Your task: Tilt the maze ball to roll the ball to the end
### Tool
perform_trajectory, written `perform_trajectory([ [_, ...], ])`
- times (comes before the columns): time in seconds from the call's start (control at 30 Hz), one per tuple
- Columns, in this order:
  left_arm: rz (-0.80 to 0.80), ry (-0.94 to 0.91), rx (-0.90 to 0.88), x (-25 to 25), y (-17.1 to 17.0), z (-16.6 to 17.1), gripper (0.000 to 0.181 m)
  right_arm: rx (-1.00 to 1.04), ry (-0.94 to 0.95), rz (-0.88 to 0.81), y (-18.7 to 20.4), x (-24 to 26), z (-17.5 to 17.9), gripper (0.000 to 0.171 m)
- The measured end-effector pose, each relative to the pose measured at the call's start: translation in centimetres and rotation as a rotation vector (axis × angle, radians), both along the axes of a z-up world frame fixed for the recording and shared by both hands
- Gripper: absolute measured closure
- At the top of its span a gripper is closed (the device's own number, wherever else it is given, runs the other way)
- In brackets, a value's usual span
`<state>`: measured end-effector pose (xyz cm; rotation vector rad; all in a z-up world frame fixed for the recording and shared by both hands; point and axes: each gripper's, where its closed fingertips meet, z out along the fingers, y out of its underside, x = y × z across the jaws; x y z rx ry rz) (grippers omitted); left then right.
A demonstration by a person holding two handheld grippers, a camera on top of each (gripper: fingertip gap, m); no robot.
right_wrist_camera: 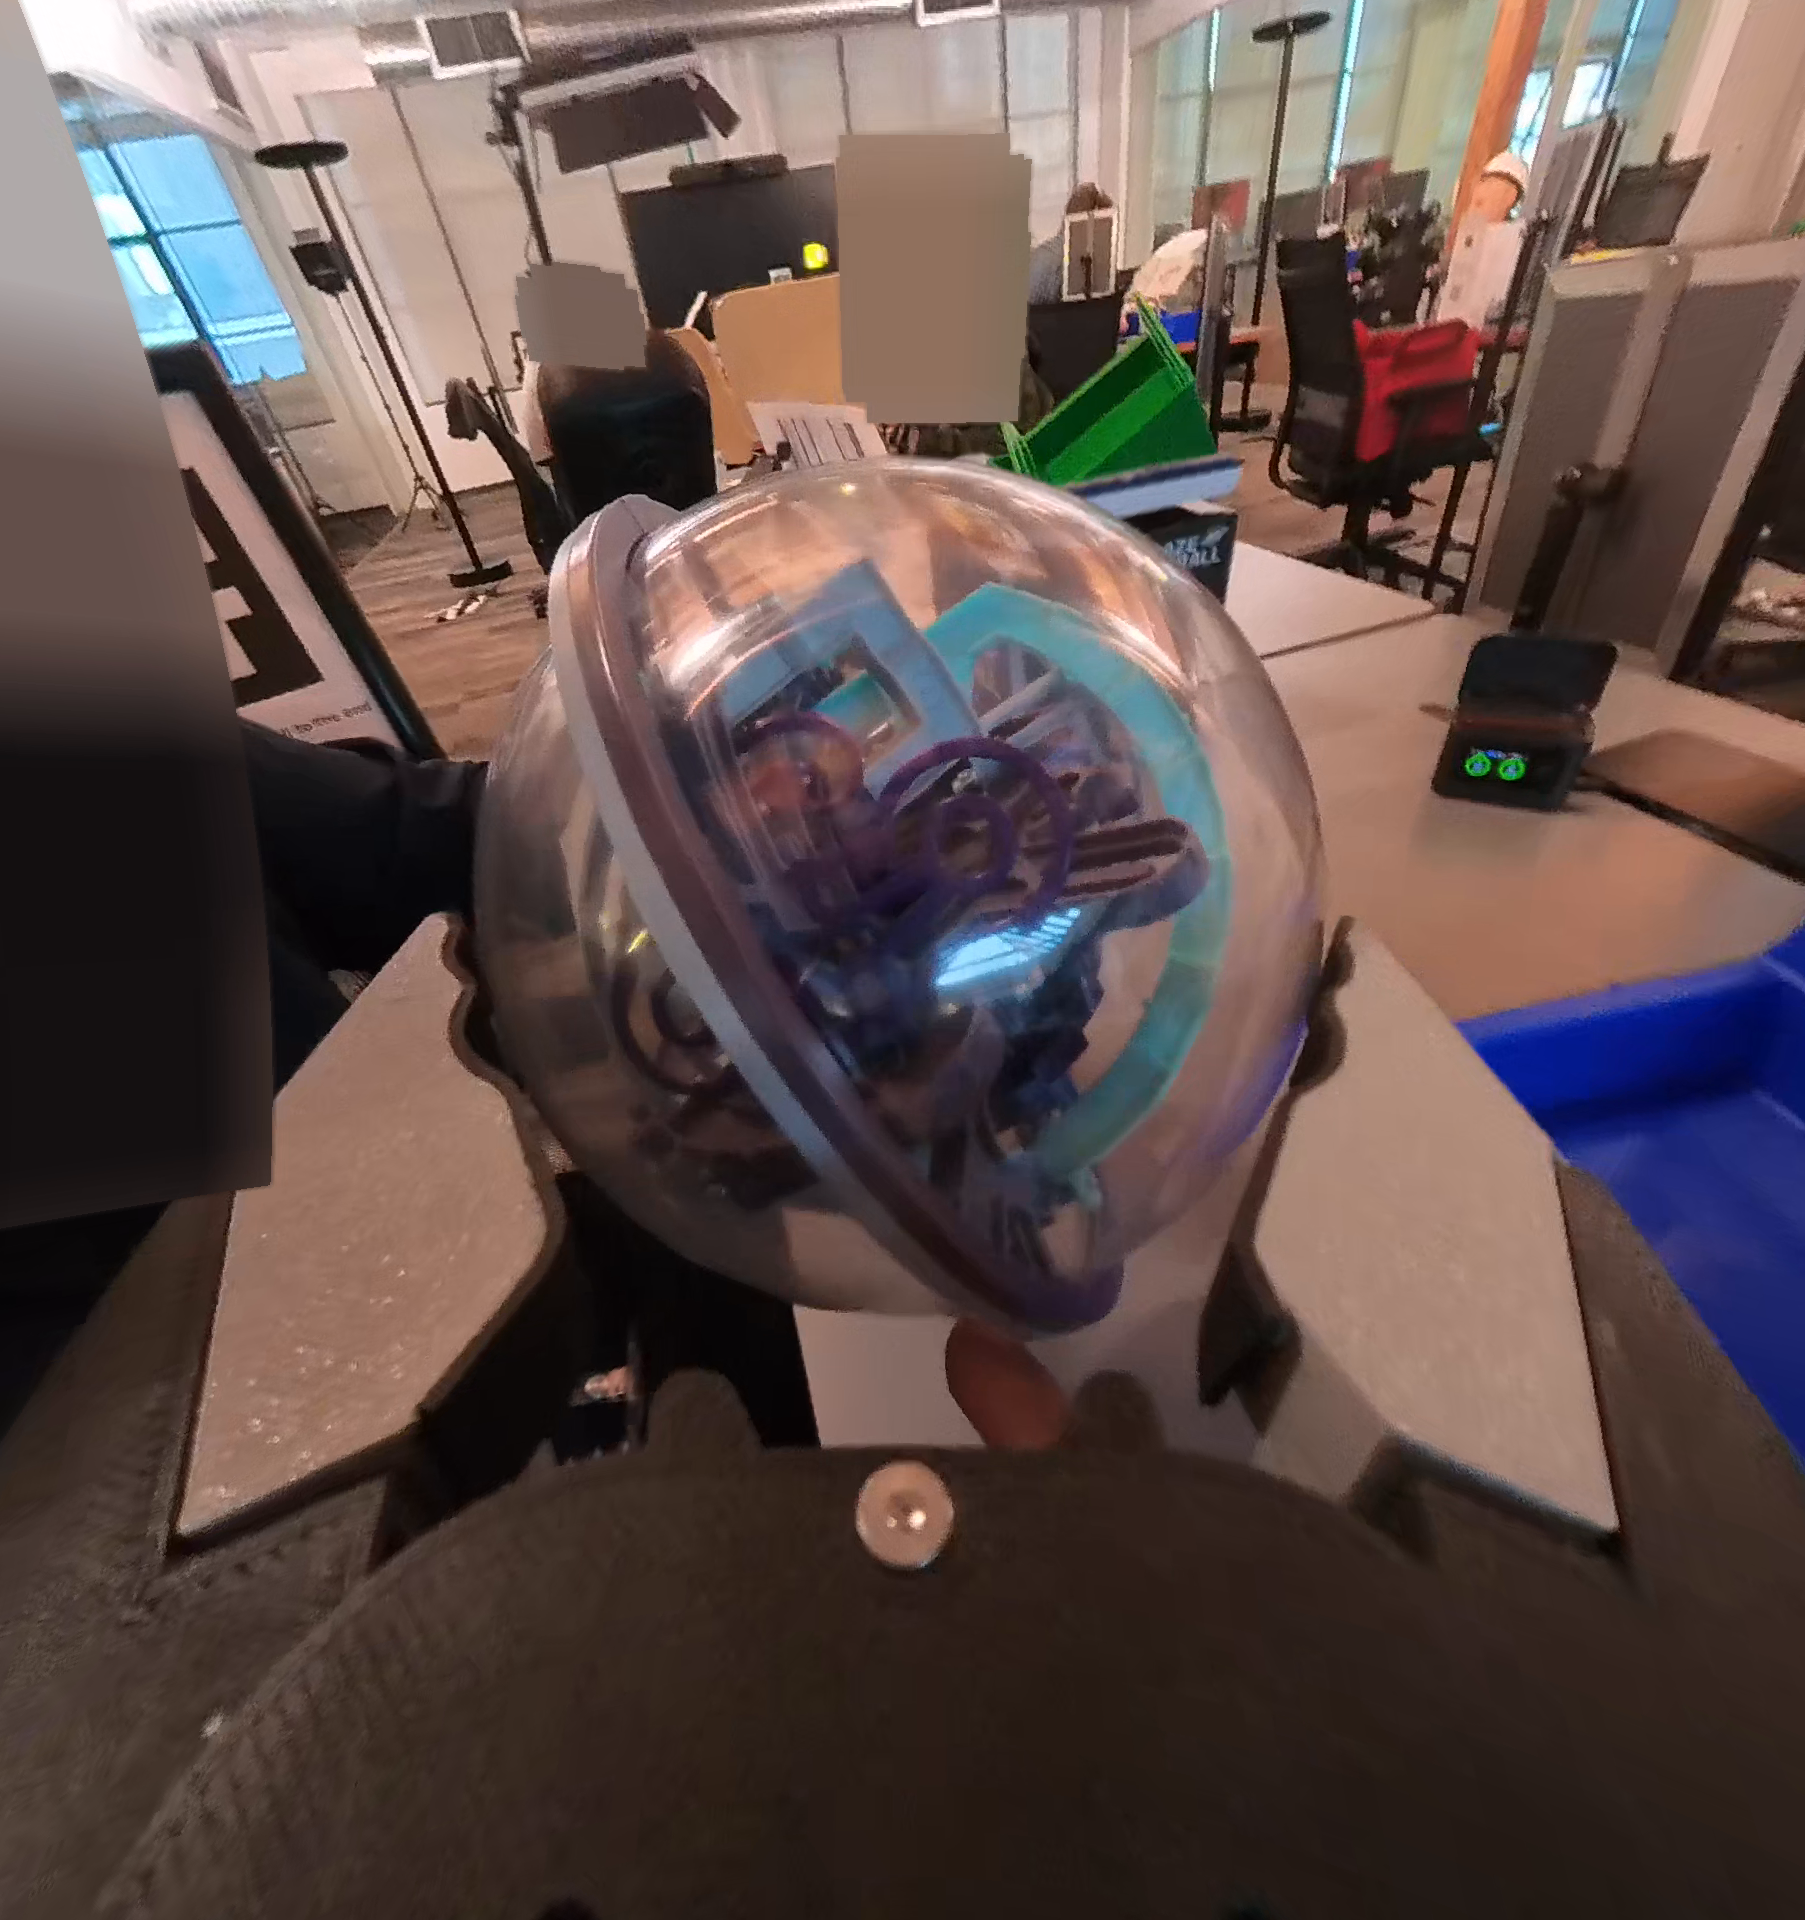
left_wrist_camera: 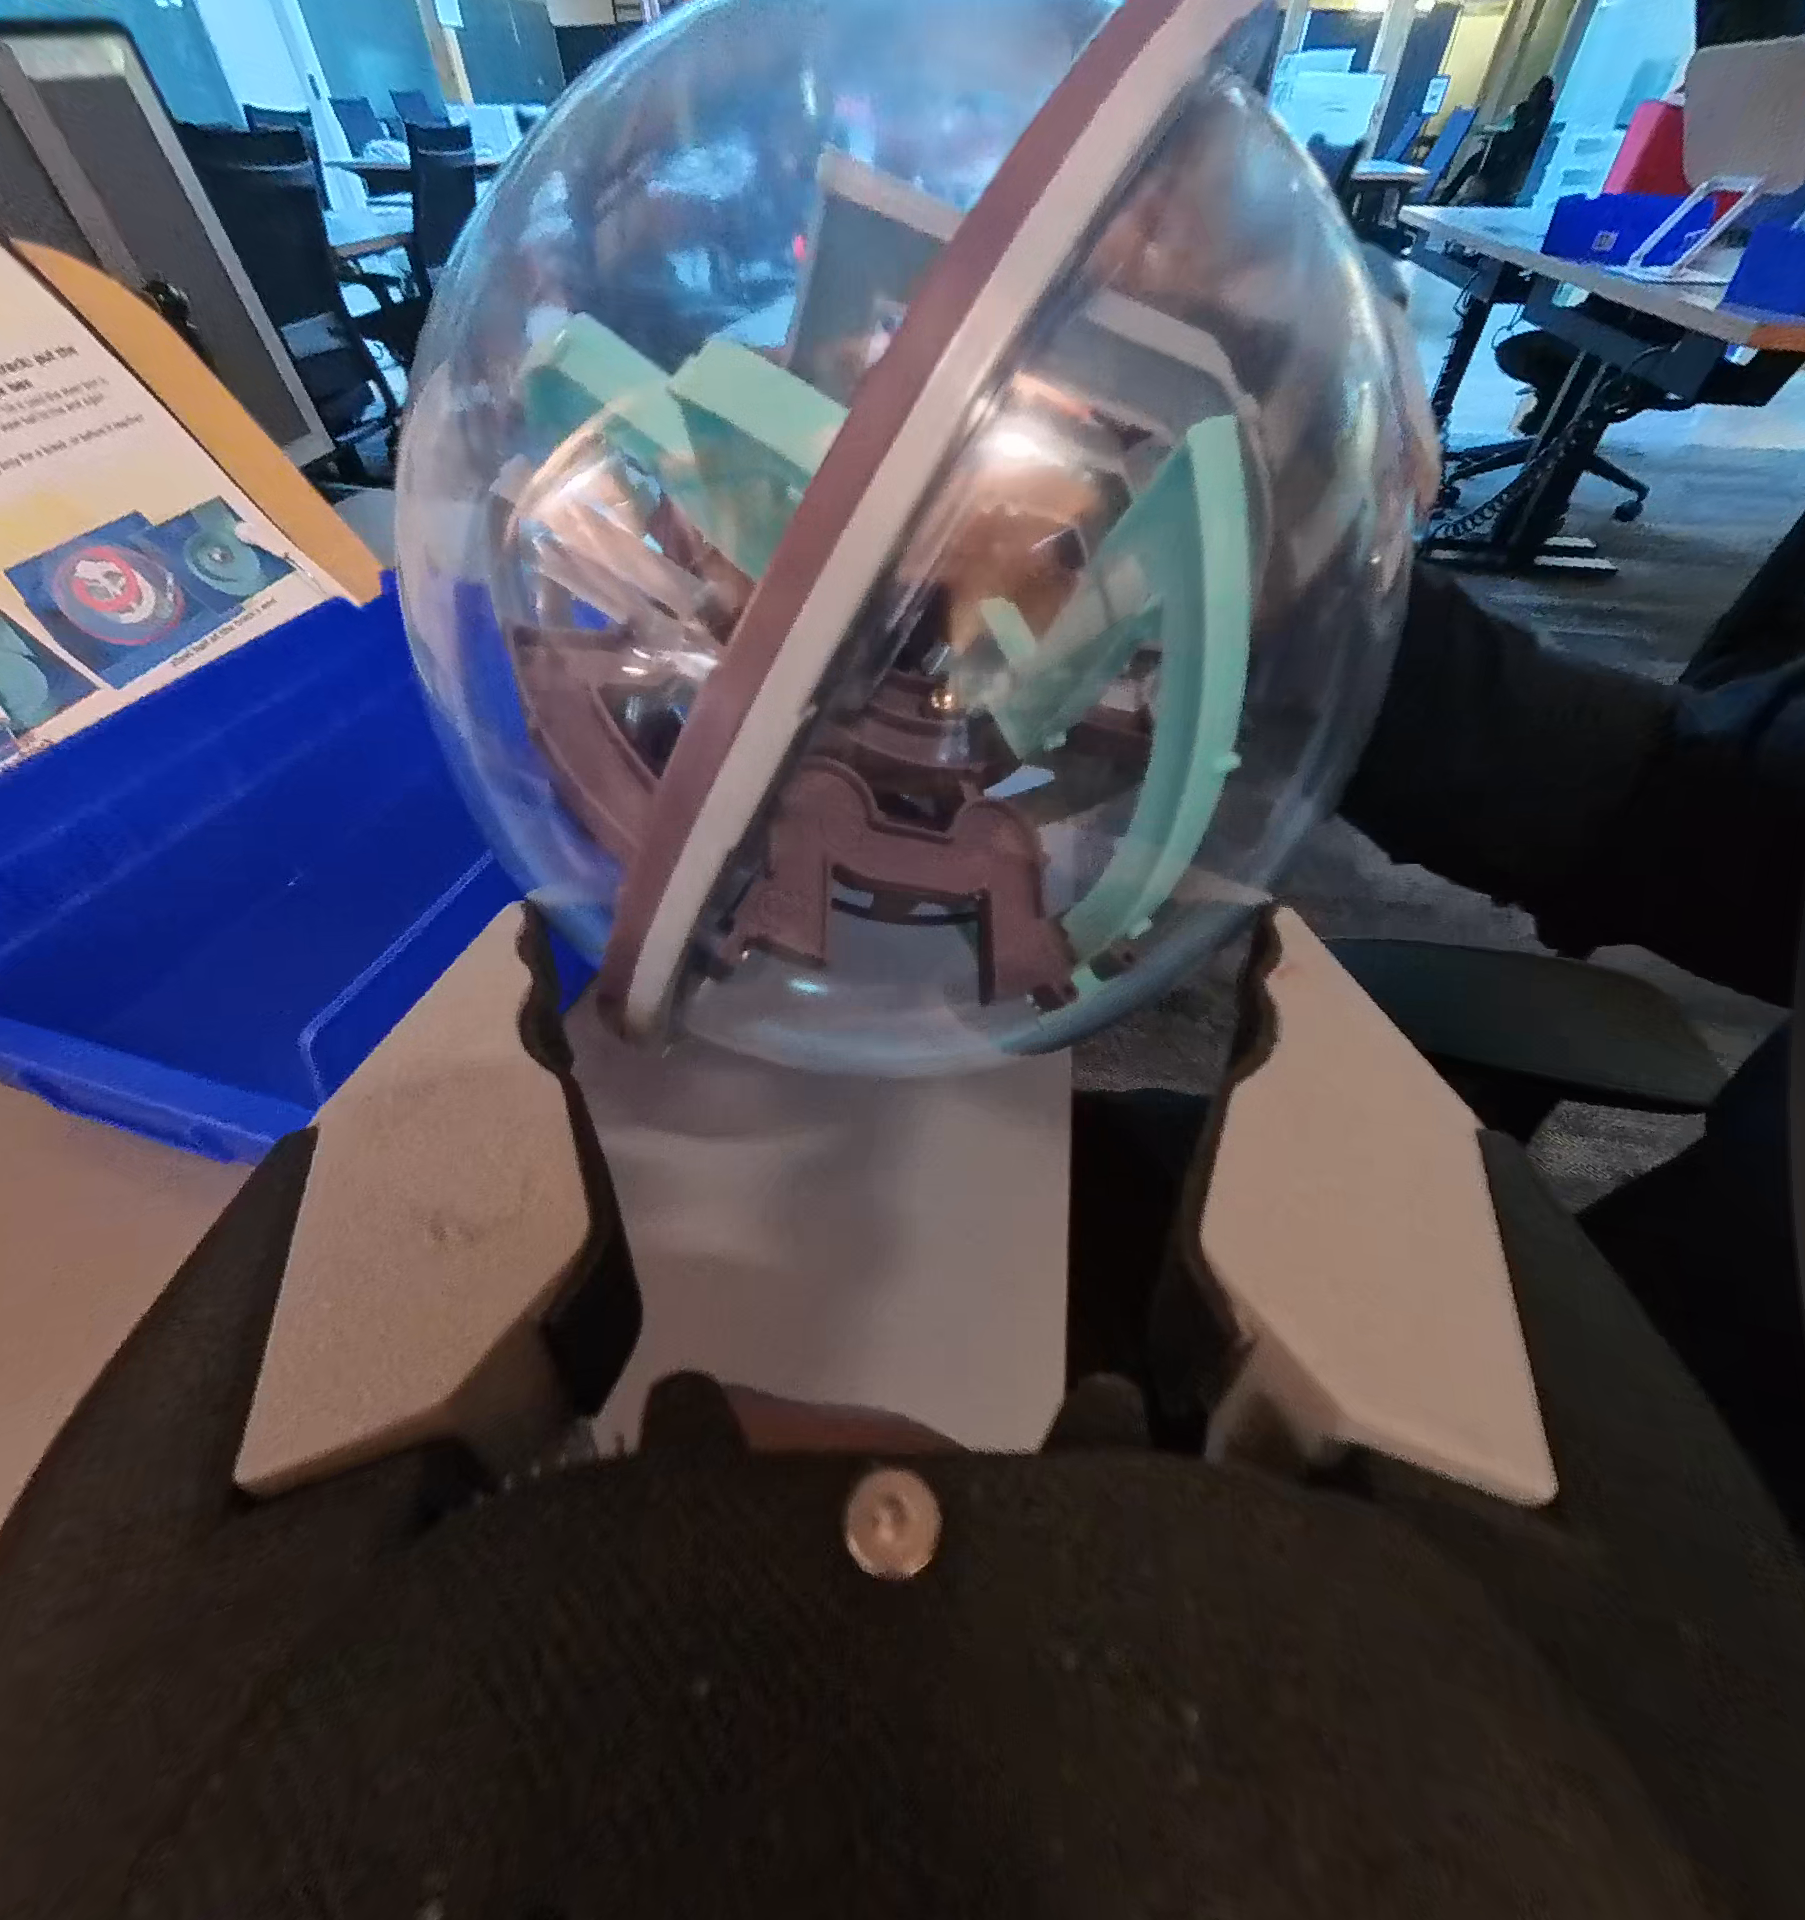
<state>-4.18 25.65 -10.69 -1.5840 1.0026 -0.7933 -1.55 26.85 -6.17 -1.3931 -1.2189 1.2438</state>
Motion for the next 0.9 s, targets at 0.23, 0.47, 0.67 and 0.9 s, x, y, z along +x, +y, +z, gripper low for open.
perform_trajectory([
  [0.23, -0.027, -0.083, -0.083, 0.0, -1.5, 1.3, 0.054, 0.118, 0.015, 0.025, -1.7, -0.5, 1.2, 0.015],
  [0.47, -0.013, -0.067, -0.091, 0.5, -1.5, 1.9, 0.055, 0.197, 0.000, 0.026, -1.4, -0.1, 1.3, 0.018],
  [0.67, 0.070, -0.052, 0.043, 0.1, -0.4, 3.1, 0.060, 0.015, 0.126, 0.048, -0.4, 0.1, 1.6, 0.018],
  [0.9, 0.148, 0.121, 0.334, 0.4, 0.4, 2.7, 0.055, -0.142, 0.271, 0.121, -0.2, 0.9, 2.5, 0.023],
])
